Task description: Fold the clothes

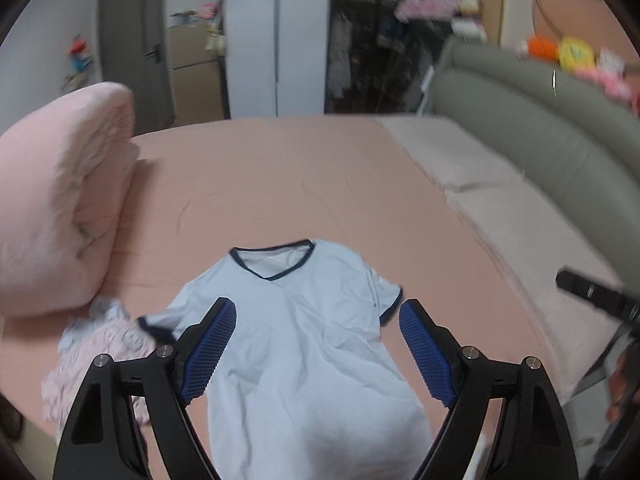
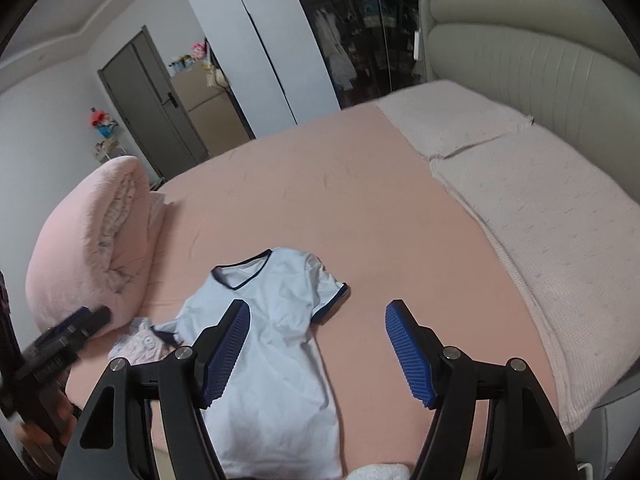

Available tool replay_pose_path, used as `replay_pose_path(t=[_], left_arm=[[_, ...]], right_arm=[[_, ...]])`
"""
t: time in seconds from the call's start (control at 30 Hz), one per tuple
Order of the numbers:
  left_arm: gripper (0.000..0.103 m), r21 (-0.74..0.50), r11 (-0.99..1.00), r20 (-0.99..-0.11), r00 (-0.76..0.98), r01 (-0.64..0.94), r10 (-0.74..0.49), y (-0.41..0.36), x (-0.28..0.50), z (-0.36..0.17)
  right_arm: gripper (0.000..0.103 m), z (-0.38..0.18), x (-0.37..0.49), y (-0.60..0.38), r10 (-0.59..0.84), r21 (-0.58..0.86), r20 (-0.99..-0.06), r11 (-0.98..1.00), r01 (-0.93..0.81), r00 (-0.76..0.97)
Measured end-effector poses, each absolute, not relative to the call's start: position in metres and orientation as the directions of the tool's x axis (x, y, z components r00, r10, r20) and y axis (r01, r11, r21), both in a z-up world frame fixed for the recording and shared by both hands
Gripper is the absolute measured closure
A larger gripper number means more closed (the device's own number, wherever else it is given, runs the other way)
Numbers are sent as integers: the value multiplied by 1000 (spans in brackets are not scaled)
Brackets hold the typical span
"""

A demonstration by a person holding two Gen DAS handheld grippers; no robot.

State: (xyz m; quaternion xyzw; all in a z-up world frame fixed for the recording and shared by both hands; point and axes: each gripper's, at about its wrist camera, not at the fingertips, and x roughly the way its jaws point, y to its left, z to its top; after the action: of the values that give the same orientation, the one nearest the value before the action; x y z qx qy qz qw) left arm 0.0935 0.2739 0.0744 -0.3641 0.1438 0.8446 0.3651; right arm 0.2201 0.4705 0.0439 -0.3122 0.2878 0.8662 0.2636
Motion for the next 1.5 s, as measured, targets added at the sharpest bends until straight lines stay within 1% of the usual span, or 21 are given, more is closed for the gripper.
replay_pose_path(t=[0.17, 0.27, 0.37, 0.5, 0.6, 0.67, 0.7, 0.77, 0.87, 0.93, 1.0, 1.07, 1.13, 1.23, 1.27, 1.3, 1.37, 1.43, 1.5], left_arm=[[19, -8, -673, -804, -395, -740, 444, 347, 69, 10], [19, 0, -667, -835, -368, -745, 410, 383, 56, -25], [19, 94, -640, -844, -402, -763, 356, 419, 53, -52], [19, 188, -582, -843, -434, -791, 317, 452, 56, -75], [19, 196, -565, -856, -421, -801, 301, 462, 59, -85], [19, 199, -582, -845, -439, -789, 306, 456, 66, -85], [19, 200, -590, -839, -447, -783, 309, 453, 69, -86], [19, 225, -595, -815, -484, -771, 318, 448, 78, -85], [19, 316, -556, -785, -541, -769, 301, 447, 89, -89], [19, 361, -537, -776, -565, -763, 281, 448, 89, -97], [19, 344, -548, -796, -546, -763, 261, 448, 82, -106], [19, 291, -558, -828, -496, -777, 260, 448, 75, -113], [19, 261, -562, -842, -469, -785, 265, 448, 70, -117], [19, 315, -542, -827, -506, -779, 246, 458, 70, -123], [19, 340, -526, -823, -517, -780, 235, 462, 71, -125], [19, 357, -507, -823, -521, -785, 228, 466, 73, -128], [19, 361, -465, -831, -506, -808, 233, 472, 80, -130], [19, 367, -437, -828, -502, -821, 248, 476, 89, -132], [19, 377, -414, -826, -503, -828, 255, 479, 97, -135]], right_arm=[[33, -9, 188, 528, 149, 465, -728, -608, -643, -669], [33, -37, 173, 555, 116, 494, -738, -578, -649, -664], [33, -64, 162, 578, 73, 530, -741, -547, -648, -667], [33, -100, 155, 603, -16, 654, -697, -424, -627, -717], [33, -127, 157, 611, 5, 718, -658, -299, -629, -753], [33, -141, 155, 610, 3, 748, -633, -253, -613, -774], [33, -147, 151, 606, -20, 758, -624, -258, -599, -781], [33, -149, 142, 600, -23, 738, -641, -294, -607, -768], [33, -151, 129, 591, -19, 701, -669, -350, -622, -743], [33, -155, 117, 591, -55, 697, -668, -396, -598, -742], [32, -167, 109, 596, -84, 695, -678, -397, -599, -731], [32, -180, 102, 600, -113, 696, -686, -391, -603, -719], [32, -190, 102, 601, -153, 732, -654, -378, -567, -741], [33, -196, 106, 607, -200, 821, -542, -331, -465, -816], [33, -200, 106, 610, -198, 835, -525, -308, -455, -828], [33, -205, 107, 613, -193, 835, -528, -293, -465, -827], [33, -221, 109, 615, -215, 848, -519, -251, -467, -827], [33, -242, 110, 617, -274, 899, -438, -161, -408, -856], [33, -258, 108, 614, -300, 923, -384, -102, -371, -873]])
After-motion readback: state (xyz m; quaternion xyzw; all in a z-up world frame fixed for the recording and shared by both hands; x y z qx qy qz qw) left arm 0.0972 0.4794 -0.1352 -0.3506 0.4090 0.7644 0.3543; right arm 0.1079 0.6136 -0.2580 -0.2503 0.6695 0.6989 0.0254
